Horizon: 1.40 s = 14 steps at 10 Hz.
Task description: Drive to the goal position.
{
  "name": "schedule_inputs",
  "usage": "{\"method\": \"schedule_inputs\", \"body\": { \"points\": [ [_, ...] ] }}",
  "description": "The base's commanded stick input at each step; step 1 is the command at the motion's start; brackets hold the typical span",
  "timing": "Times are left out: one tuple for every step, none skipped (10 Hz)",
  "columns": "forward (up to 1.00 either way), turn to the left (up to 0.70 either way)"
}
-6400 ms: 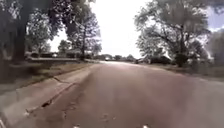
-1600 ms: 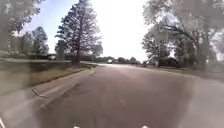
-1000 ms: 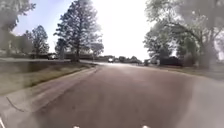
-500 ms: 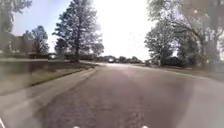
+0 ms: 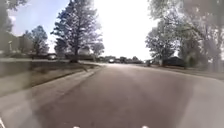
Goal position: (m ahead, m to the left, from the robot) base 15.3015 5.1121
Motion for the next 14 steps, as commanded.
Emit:
{"method": "schedule_inputs", "body": {
  "points": [
    [1.0,0.0],
    [1.0,0.0],
    [1.0,0.0],
    [1.0,0.0],
    [1.0,0.0],
    [1.0,0.0],
    [1.0,0.0],
    [1.0,0.0],
    [1.0,0.0],
    [1.0,0.0],
    [1.0,0.0],
    [1.0,0.0],
    [1.0,0.0],
    [1.0,0.0]
  ]
}}
